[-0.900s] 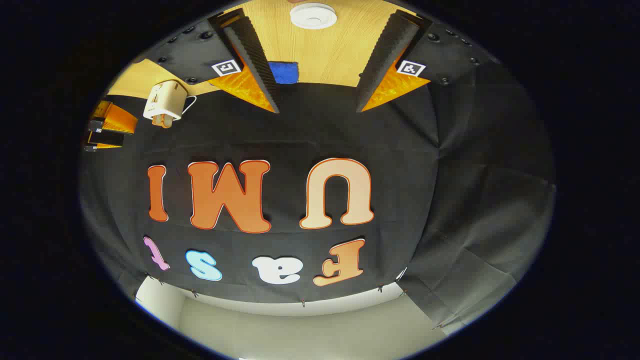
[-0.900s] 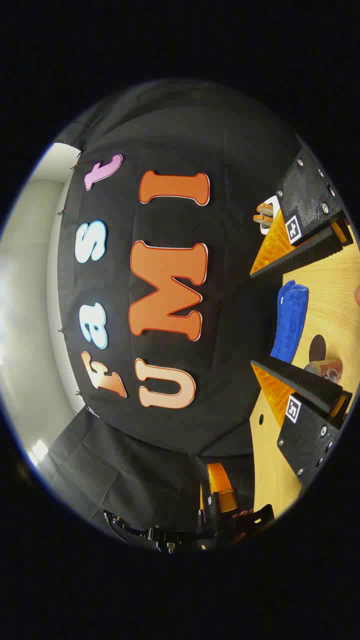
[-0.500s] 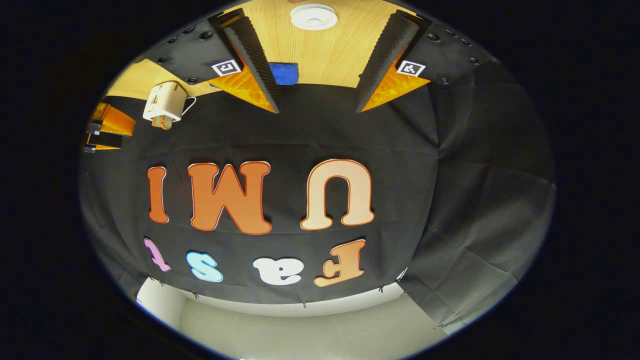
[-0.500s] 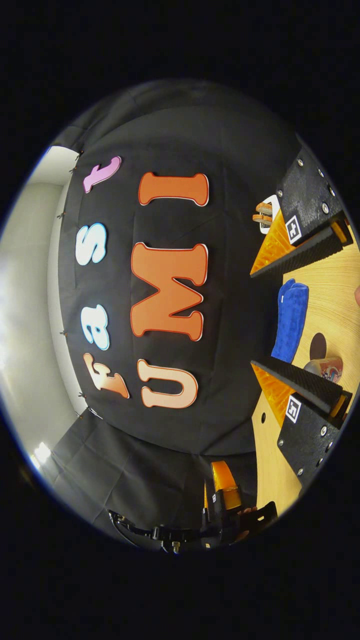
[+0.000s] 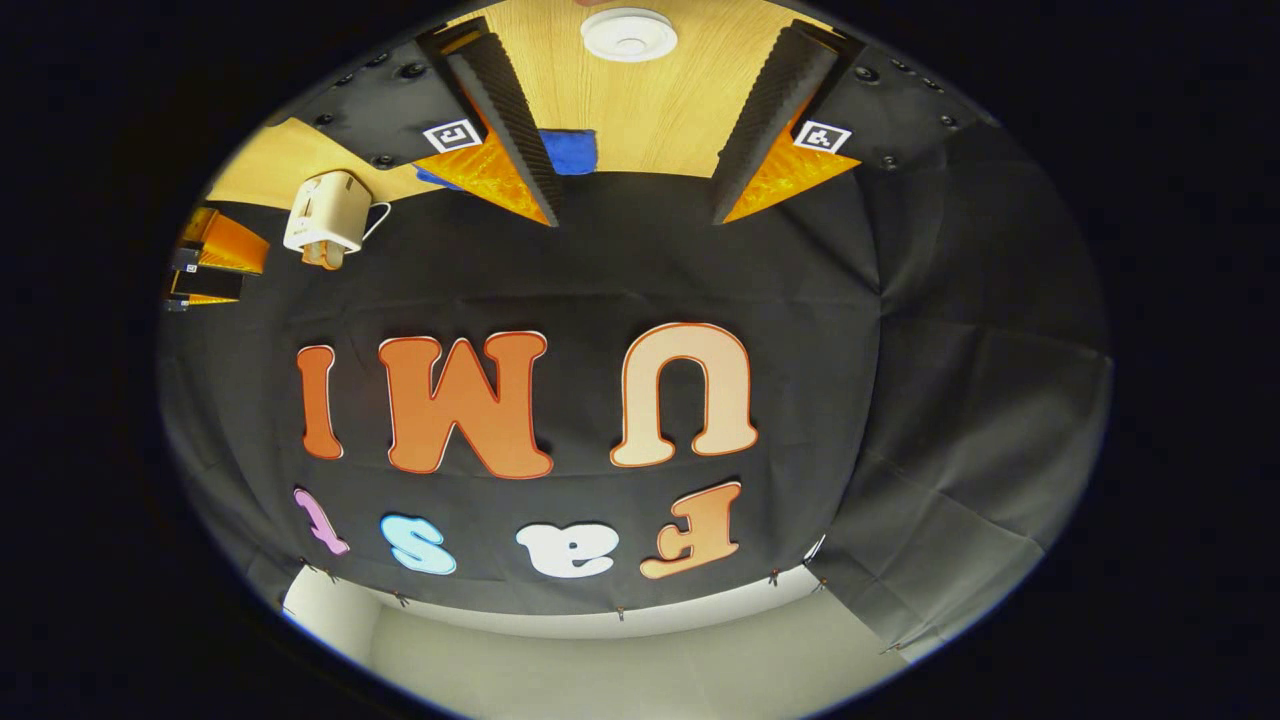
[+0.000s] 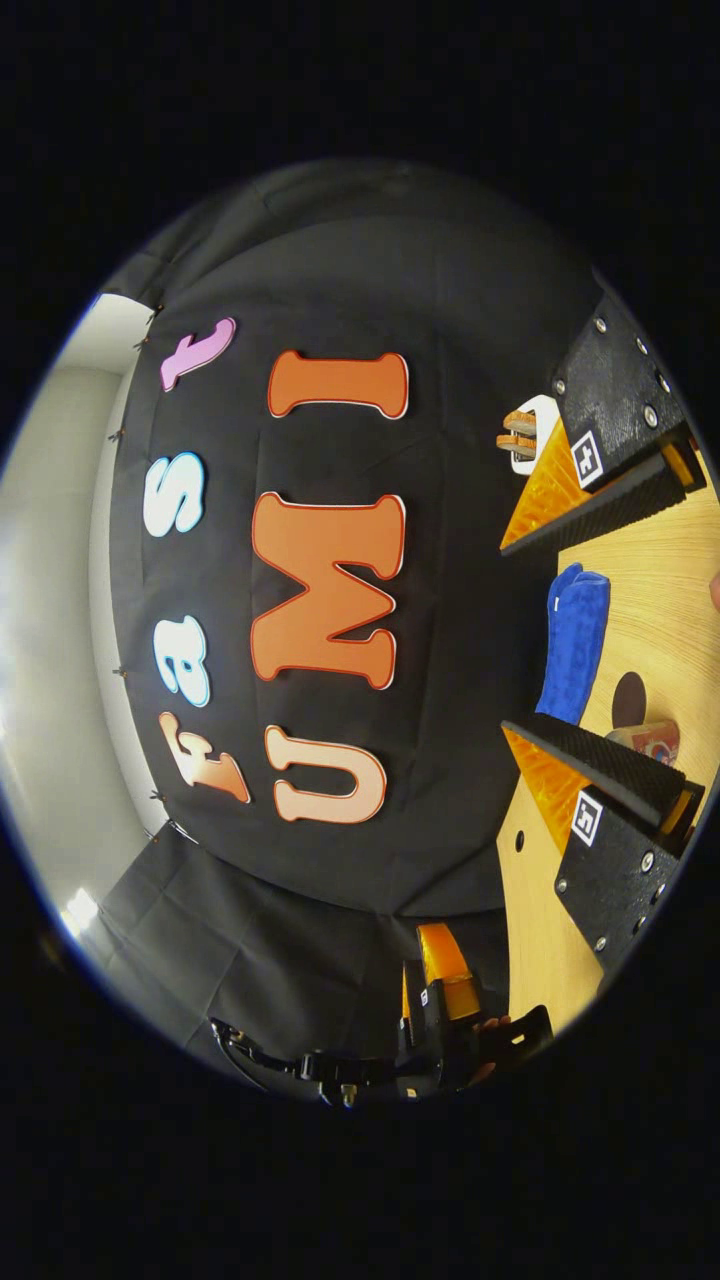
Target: Open the teacup lid with one hand, grasp the water bottle and pour water into the teacup with the other hand; after pouring, place the water bottle on the coaster and then close the teacup lid.
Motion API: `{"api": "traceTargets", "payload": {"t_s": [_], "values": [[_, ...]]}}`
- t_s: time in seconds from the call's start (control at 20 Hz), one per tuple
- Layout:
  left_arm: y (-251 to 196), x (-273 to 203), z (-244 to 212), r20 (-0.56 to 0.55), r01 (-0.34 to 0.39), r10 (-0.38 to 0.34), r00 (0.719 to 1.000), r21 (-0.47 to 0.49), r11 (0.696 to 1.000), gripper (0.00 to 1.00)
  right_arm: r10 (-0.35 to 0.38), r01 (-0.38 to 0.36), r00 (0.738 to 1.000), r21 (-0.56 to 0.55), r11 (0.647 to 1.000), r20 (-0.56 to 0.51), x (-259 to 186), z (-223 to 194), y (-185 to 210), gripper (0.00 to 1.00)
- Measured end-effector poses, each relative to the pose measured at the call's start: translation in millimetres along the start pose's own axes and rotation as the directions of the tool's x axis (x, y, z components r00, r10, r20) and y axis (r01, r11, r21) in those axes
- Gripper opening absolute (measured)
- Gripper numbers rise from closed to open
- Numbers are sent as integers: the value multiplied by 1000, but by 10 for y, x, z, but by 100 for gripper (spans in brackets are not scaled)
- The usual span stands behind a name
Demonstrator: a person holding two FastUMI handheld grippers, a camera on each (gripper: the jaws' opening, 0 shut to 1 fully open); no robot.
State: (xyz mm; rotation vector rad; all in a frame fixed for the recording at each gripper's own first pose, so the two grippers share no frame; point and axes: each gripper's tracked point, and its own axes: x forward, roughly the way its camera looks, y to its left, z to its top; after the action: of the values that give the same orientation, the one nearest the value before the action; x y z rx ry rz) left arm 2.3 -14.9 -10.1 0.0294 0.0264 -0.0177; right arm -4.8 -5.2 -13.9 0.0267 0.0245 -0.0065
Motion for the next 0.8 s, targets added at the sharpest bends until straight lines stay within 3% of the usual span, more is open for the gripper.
{"api": "traceTargets", "payload": {"t_s": [0.35,0.8], "values": [[-43,42,-354,-83,25,-25,996,-1,1000,98,37,-37,999,10,999,-35,12,-178,115,94],[-118,20,-936,-213,56,-49,976,26,998,98,149,-142,980,58,988,-136,-22,-632,485,94]]}}
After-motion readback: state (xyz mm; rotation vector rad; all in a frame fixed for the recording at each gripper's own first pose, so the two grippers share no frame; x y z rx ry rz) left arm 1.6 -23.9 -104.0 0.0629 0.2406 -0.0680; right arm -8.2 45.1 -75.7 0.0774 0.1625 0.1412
